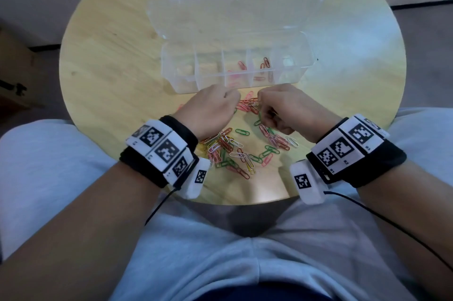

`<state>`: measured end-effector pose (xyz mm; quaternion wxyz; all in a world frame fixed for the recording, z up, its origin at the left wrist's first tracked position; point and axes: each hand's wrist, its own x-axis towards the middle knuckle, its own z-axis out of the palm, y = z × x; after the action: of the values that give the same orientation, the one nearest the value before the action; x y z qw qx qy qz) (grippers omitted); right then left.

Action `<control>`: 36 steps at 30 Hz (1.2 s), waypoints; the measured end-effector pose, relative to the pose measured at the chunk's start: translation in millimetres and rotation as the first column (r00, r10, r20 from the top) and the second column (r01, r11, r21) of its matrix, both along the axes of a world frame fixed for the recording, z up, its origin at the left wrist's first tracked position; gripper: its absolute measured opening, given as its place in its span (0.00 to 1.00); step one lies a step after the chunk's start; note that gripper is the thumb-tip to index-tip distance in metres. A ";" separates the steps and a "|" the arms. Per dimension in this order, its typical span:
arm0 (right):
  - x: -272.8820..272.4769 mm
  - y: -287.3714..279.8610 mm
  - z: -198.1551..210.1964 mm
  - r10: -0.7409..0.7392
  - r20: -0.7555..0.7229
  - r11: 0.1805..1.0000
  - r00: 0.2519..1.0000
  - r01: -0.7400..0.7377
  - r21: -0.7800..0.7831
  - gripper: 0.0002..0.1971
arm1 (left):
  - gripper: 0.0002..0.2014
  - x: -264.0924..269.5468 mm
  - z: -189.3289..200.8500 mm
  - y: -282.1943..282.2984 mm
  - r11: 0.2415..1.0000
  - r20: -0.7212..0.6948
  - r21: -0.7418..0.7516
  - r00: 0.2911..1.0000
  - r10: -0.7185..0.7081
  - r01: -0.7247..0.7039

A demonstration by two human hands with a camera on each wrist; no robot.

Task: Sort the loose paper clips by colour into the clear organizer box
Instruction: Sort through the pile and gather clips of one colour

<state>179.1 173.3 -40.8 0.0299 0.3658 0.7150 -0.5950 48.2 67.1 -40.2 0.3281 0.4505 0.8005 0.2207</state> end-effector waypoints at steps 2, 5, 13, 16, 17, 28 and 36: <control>0.5 0.0 -0.2 -0.076 -0.052 0.991 0.996 0.070 -0.113 0.16 | 0.15 -4.2 3.3 -1.9 0.995 0.242 0.051 0.968 0.070 -0.085; 0.9 -0.2 0.9 -0.190 -0.118 0.956 0.975 0.157 -0.246 0.14 | 0.12 -8.2 8.4 -5.4 0.975 0.627 0.038 0.765 0.148 -0.220; -13.2 0.9 19.2 0.174 0.033 0.967 0.984 -0.164 -0.193 0.14 | 0.03 -30.3 32.5 -15.9 0.951 0.978 0.056 0.209 0.009 -0.303; -30.5 -0.8 31.7 0.327 0.134 0.945 0.936 -0.324 -0.040 0.11 | 0.04 -35.6 36.6 -19.0 0.910 0.983 0.068 0.181 0.008 -0.409; -37.4 -1.0 36.4 0.362 0.163 0.929 0.918 -0.369 0.018 0.09 | 0.04 -38.0 37.6 -20.5 0.897 0.982 0.062 0.189 0.024 -0.437; -98.6 -0.8 81.5 0.310 0.193 0.810 0.931 -0.365 0.460 0.08 | 0.13 -44.0 41.7 -24.5 0.820 0.682 0.015 0.606 0.410 -0.572; -111.2 -3.8 67.1 0.307 0.226 0.793 0.924 -0.380 0.476 0.15 | 0.12 -37.5 43.6 -20.7 0.919 0.117 0.048 0.916 0.385 -0.392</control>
<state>68.0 169.5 26.2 0.0887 0.2643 0.8974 -0.3419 10.6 46.4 3.3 0.3032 0.2815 0.8473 0.3329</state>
